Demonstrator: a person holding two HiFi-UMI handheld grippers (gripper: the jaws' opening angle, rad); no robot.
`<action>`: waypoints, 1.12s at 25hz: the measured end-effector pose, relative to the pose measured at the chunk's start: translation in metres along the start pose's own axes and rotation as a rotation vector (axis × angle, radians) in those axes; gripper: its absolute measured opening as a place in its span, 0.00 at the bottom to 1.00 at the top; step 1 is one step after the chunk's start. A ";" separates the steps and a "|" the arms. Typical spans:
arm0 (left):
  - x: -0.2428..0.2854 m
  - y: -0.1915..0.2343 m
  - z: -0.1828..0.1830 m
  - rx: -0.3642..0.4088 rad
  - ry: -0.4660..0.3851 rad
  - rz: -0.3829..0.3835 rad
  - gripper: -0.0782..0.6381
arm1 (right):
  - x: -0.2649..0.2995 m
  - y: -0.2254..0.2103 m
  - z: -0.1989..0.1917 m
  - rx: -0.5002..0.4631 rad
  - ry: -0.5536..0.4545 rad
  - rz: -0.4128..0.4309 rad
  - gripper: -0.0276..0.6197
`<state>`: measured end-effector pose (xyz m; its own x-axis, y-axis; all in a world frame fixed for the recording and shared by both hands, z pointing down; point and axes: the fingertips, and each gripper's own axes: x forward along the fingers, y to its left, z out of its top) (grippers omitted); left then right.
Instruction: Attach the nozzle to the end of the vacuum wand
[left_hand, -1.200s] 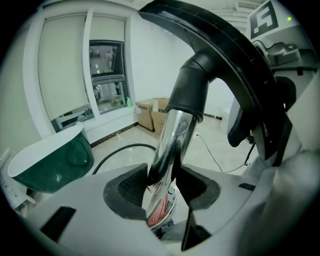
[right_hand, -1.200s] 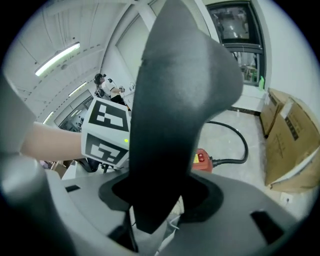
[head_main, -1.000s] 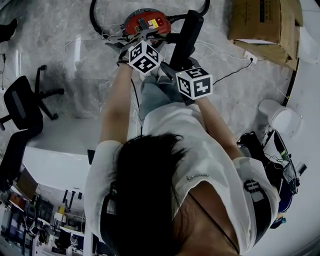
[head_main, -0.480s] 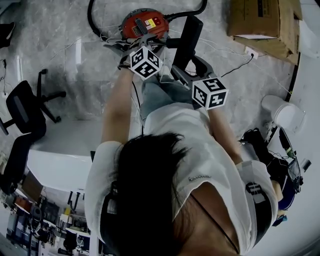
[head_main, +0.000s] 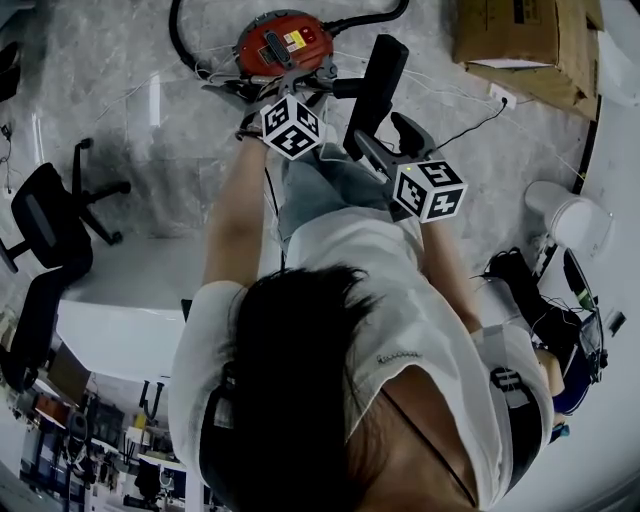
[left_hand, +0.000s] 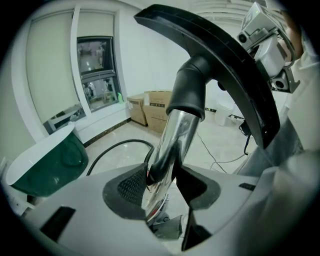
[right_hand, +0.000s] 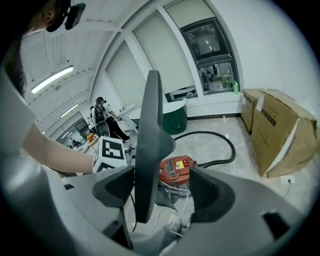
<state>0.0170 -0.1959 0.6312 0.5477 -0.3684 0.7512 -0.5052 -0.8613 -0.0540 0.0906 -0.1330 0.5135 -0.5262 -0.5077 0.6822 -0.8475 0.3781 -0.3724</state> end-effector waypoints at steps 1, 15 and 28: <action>0.000 -0.001 -0.001 0.000 -0.001 0.001 0.36 | -0.002 -0.001 -0.003 0.005 0.001 -0.005 0.55; 0.007 -0.004 -0.001 -0.057 -0.014 0.016 0.37 | -0.017 -0.019 -0.010 0.071 -0.073 -0.062 0.56; 0.001 -0.003 -0.007 -0.149 -0.013 0.068 0.45 | -0.026 -0.028 0.001 0.141 -0.174 -0.041 0.57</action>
<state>0.0144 -0.1917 0.6361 0.5168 -0.4298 0.7404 -0.6343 -0.7731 -0.0060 0.1274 -0.1311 0.5056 -0.4846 -0.6509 0.5844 -0.8633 0.2483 -0.4394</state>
